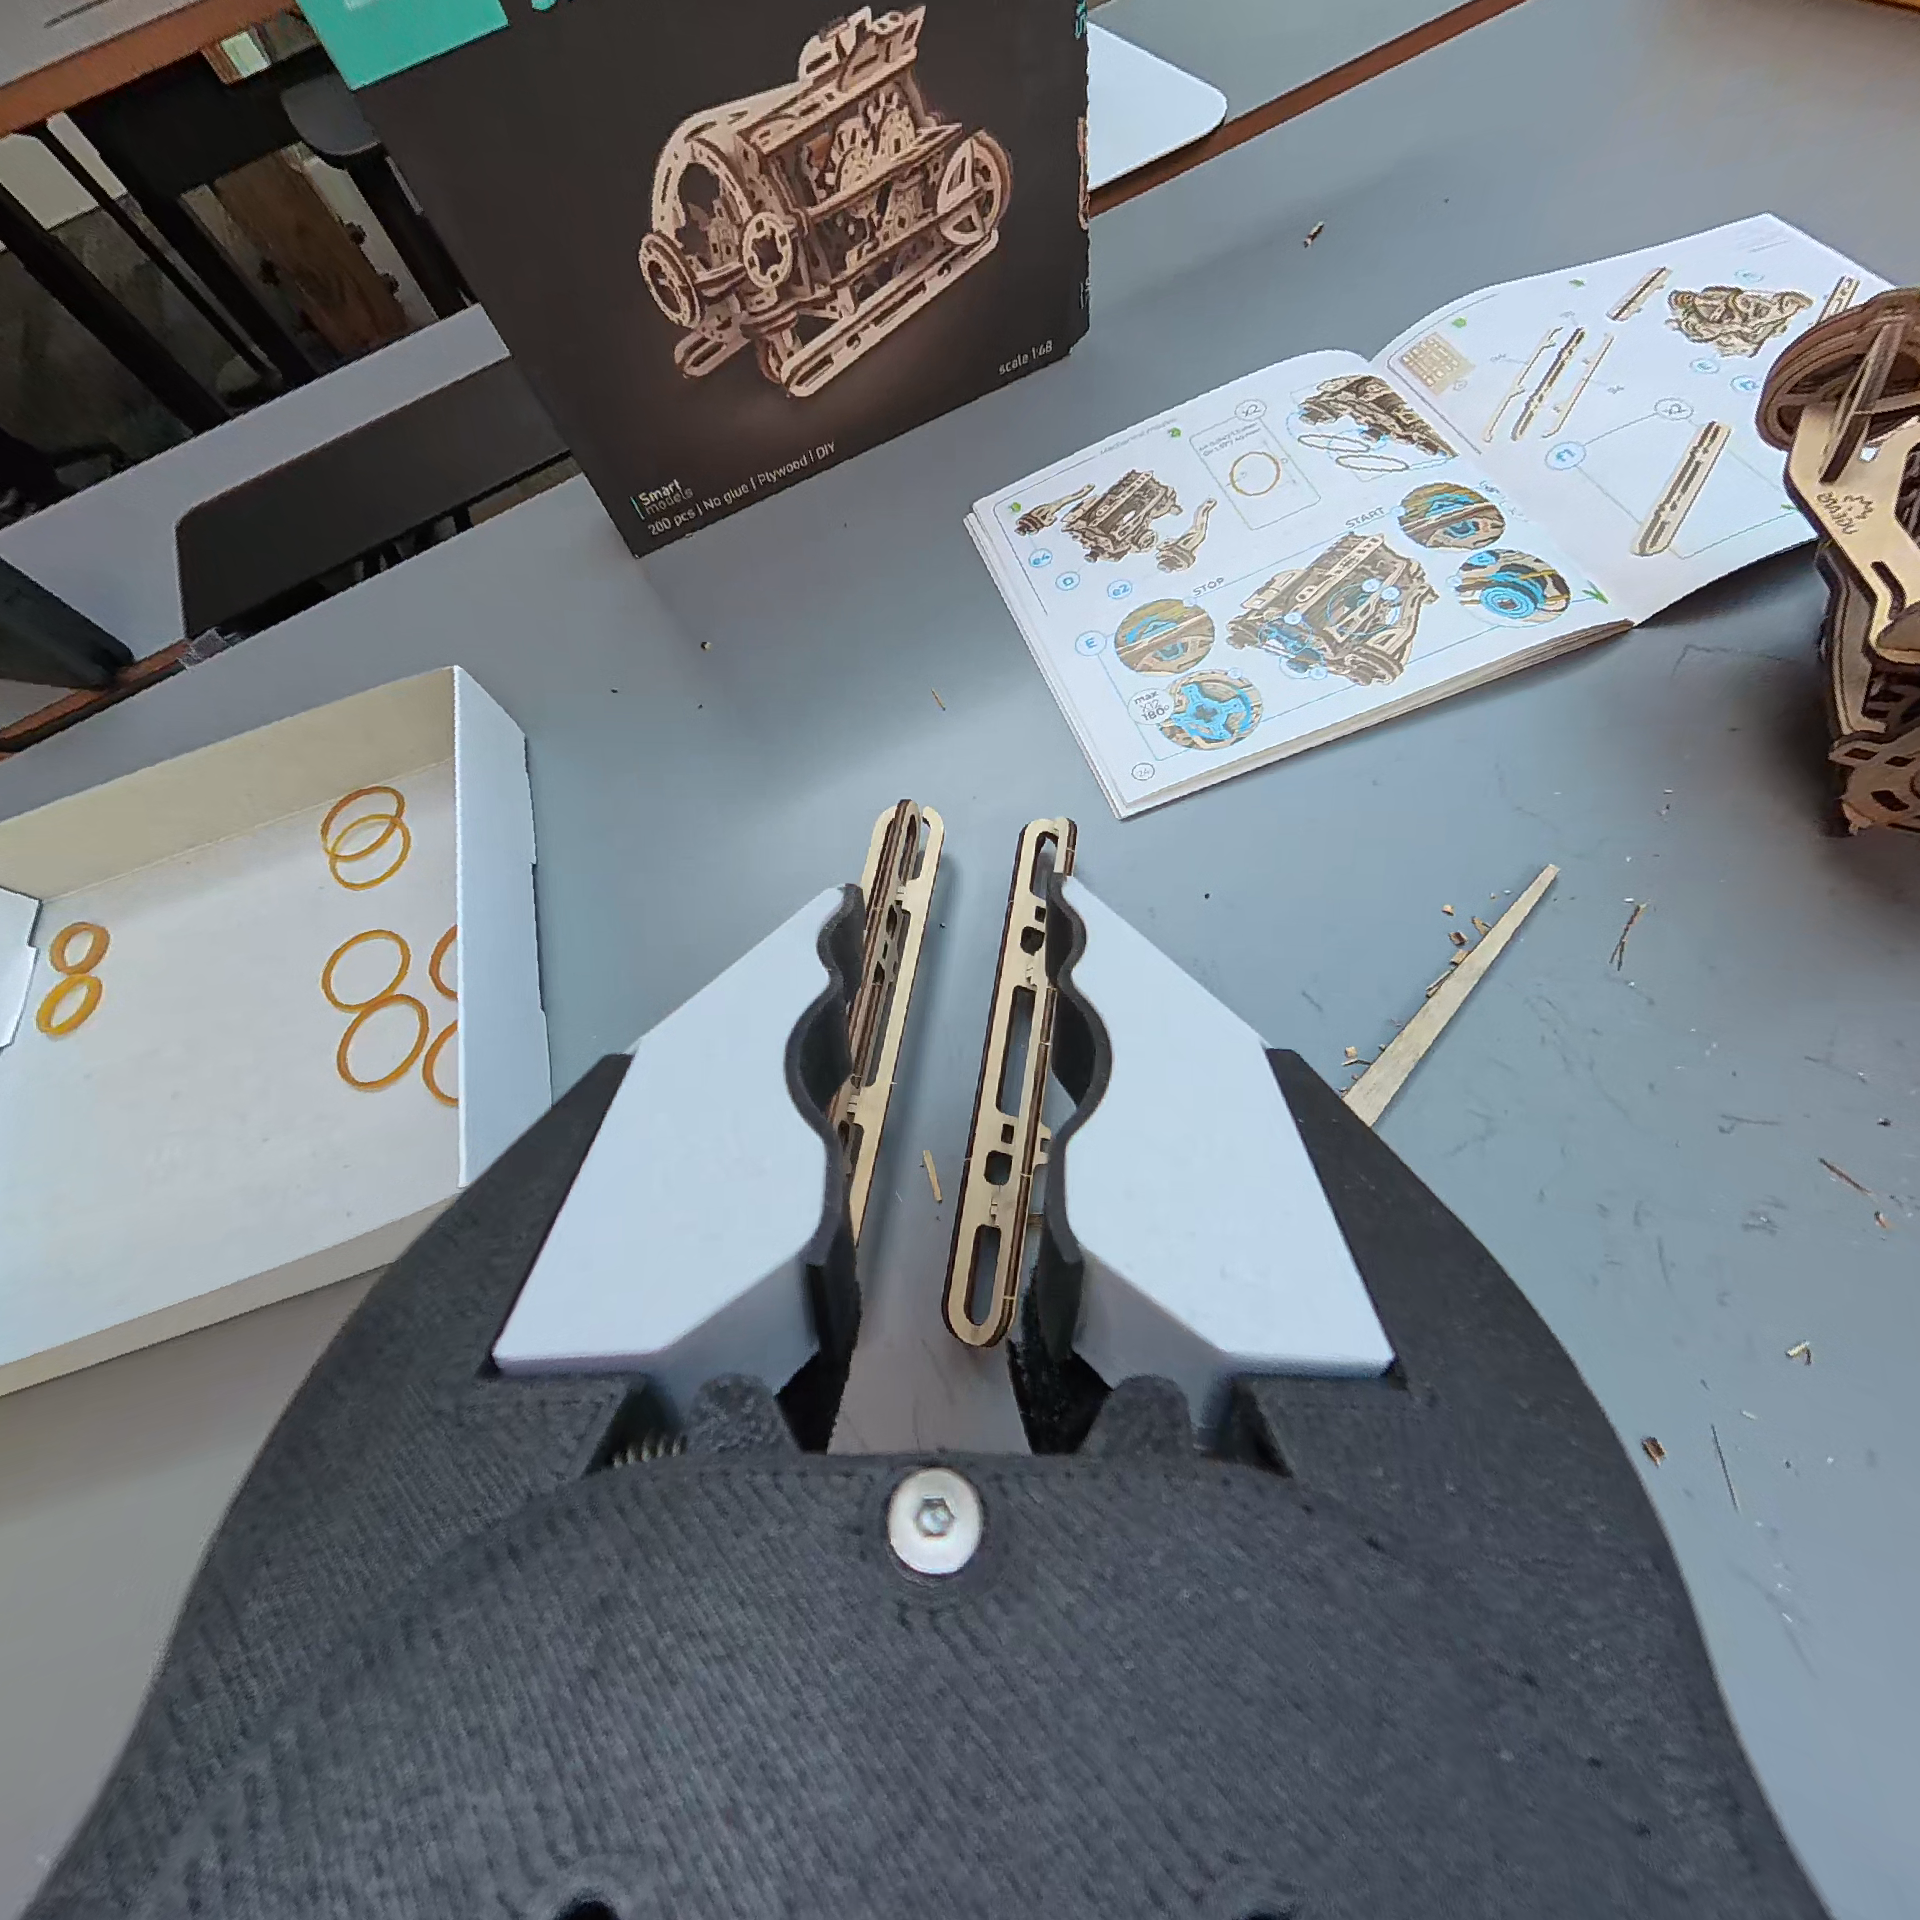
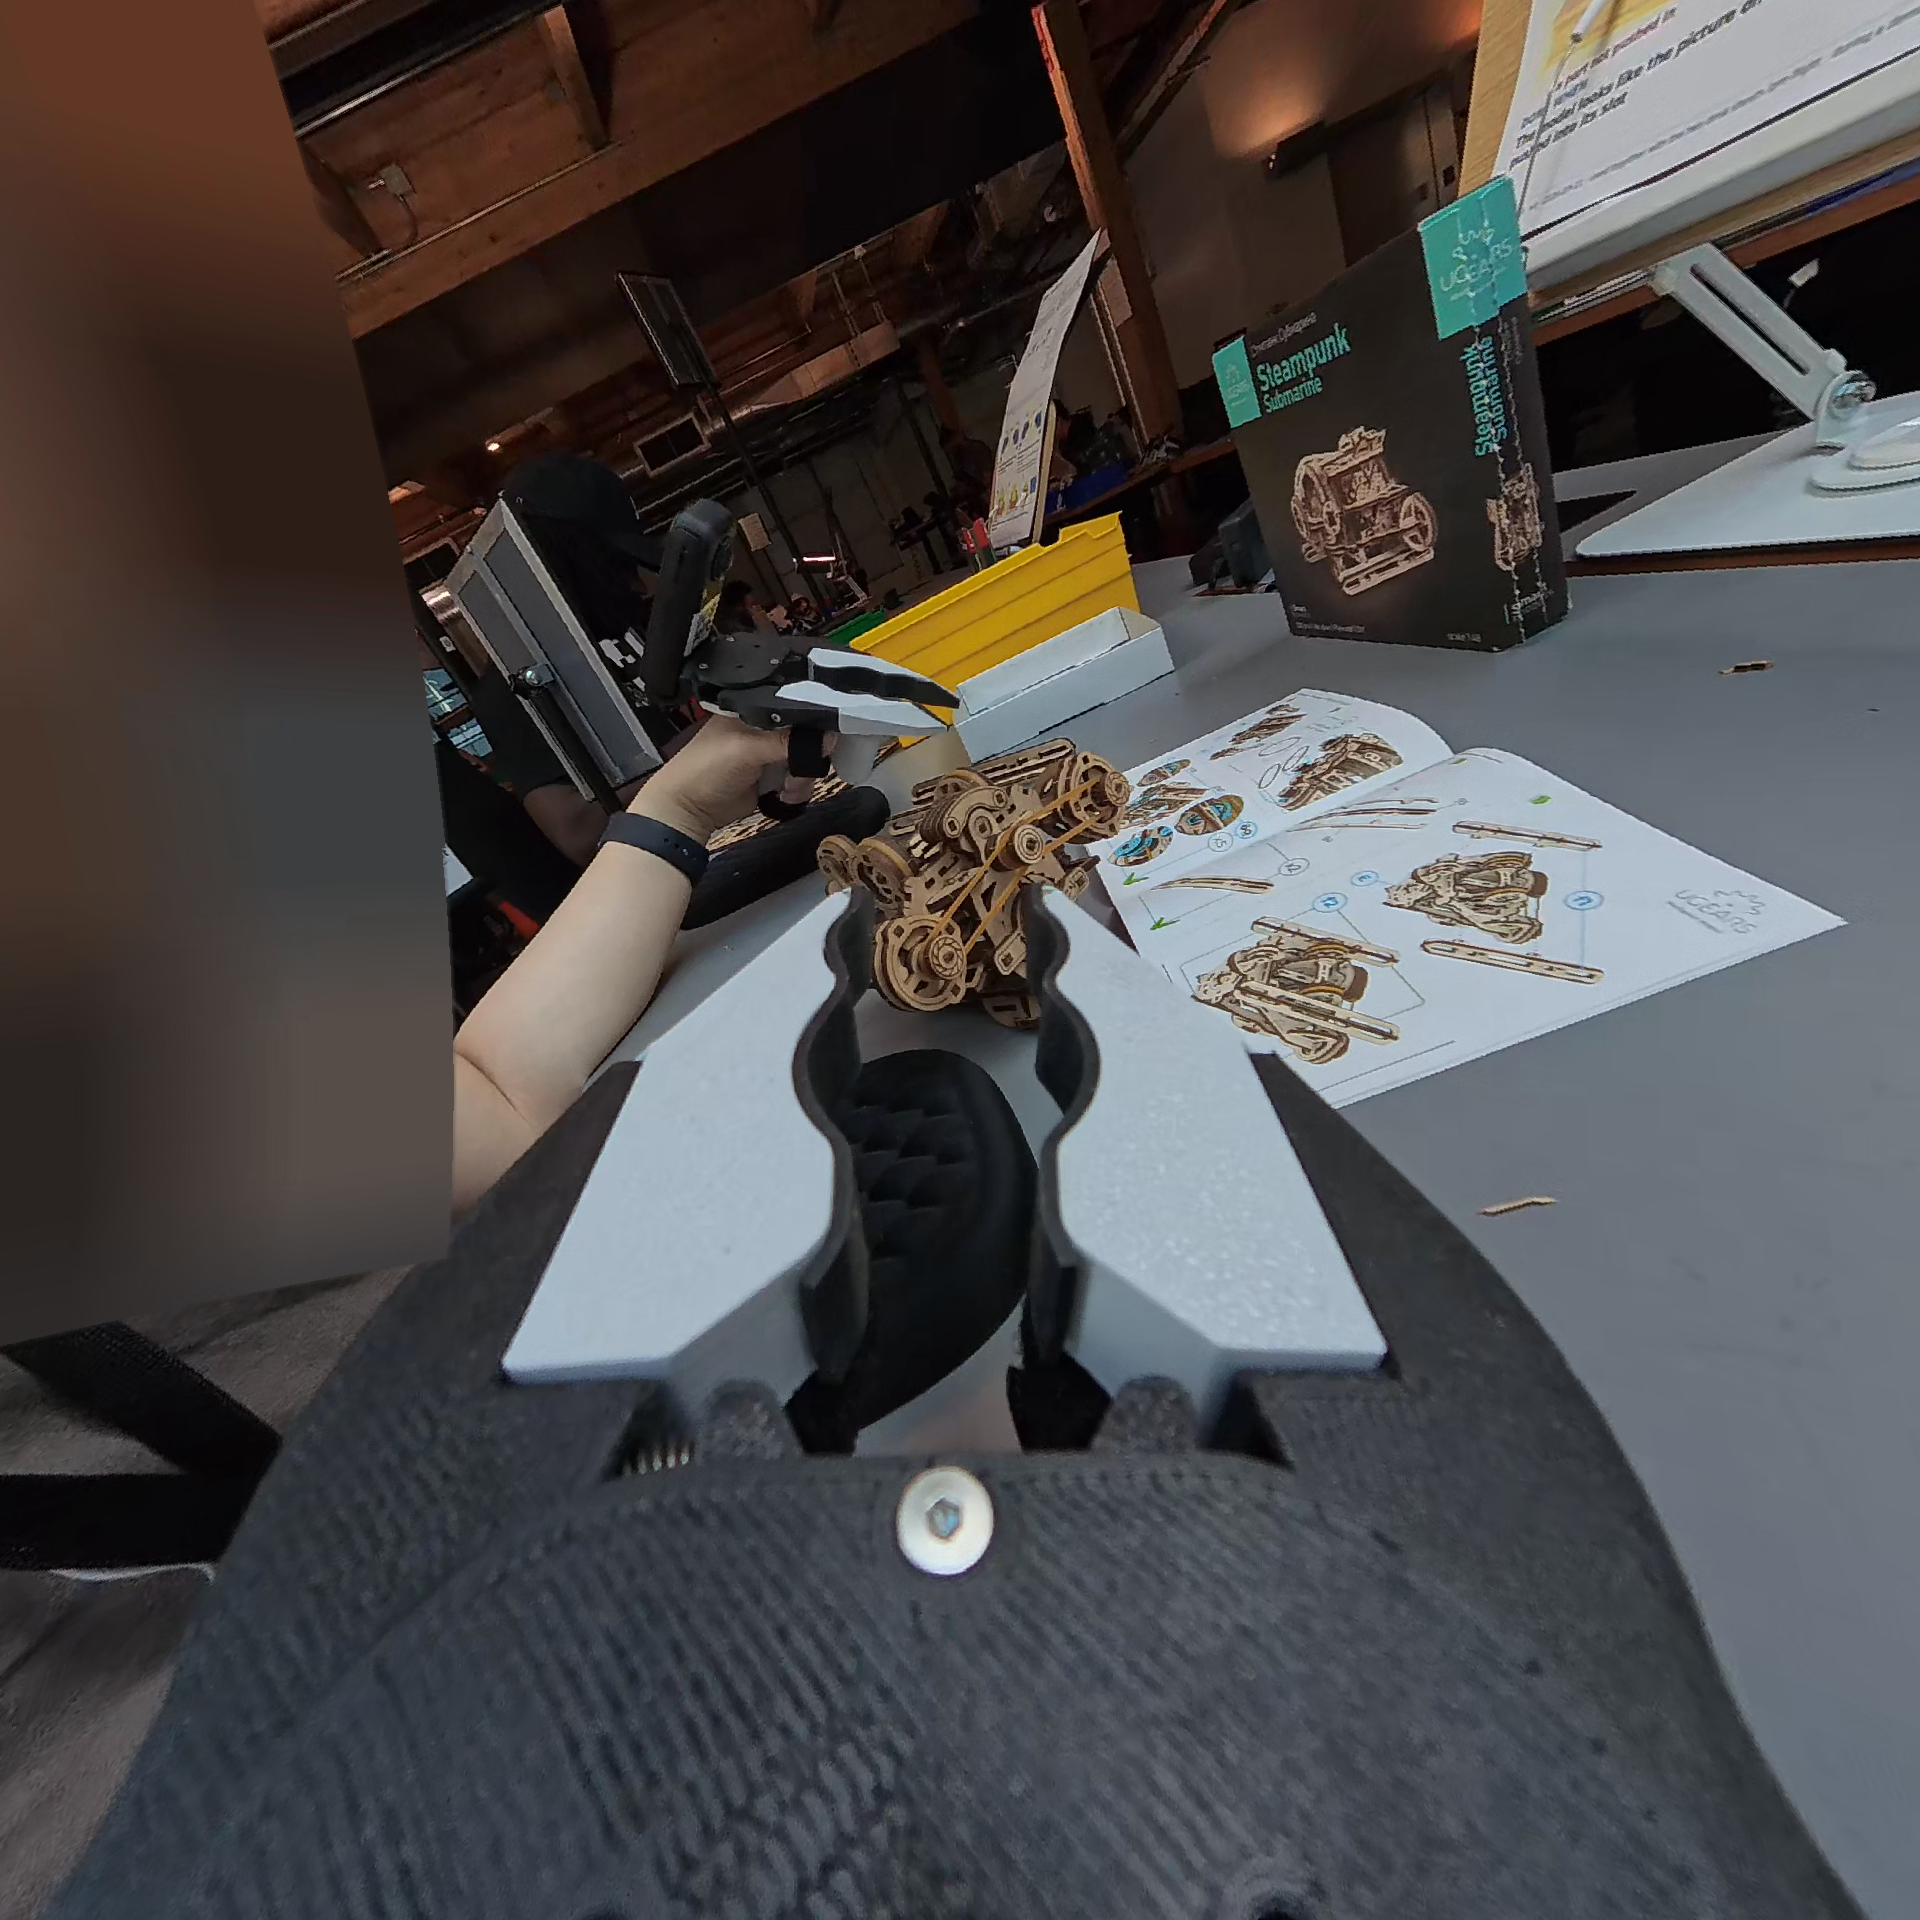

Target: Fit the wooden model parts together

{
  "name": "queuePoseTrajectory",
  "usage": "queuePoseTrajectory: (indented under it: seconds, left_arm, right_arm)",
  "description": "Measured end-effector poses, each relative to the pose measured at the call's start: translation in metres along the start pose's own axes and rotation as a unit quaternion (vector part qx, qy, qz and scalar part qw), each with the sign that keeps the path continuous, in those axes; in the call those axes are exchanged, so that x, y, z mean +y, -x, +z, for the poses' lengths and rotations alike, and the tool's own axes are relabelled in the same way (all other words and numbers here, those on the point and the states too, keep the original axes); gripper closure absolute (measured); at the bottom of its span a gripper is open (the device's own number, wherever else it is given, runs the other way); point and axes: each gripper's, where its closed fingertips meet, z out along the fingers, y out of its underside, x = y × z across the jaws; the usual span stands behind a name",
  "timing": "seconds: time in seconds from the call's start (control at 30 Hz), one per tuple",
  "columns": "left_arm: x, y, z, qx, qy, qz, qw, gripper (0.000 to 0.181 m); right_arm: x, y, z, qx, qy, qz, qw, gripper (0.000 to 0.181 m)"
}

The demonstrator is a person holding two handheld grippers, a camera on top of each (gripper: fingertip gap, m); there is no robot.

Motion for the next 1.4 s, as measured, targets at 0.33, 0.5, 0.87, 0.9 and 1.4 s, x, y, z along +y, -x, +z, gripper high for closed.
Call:
queuePoseTrajectory:
  seconds: [0.33,0.5,0.87,0.9,1.4]
  left_arm:
    - [0.016,-0.010,0.007,0.031,0.046,-0.007,0.998,0.150]
    - [0.021,-0.013,0.008,0.042,0.058,-0.015,0.997,0.151]
    - [0.033,-0.014,0.010,0.052,0.089,-0.034,0.994,0.152]
    - [0.034,-0.014,0.010,0.051,0.090,-0.034,0.994,0.152]
    - [0.038,-0.016,0.015,0.054,0.105,-0.033,0.992,0.153]
  right_arm:
    - [0.000,0.000,0.000,-0.002,0.000,0.004,1.000,0.155]
    - [0.000,0.000,0.000,-0.003,0.000,0.007,1.000,0.155]
    - [0.000,-0.001,0.000,-0.005,-0.001,0.016,1.000,0.155]
    - [0.000,-0.001,0.000,-0.005,-0.001,0.015,1.000,0.155]
    - [-0.001,-0.001,-0.001,-0.004,-0.005,0.015,1.000,0.155]
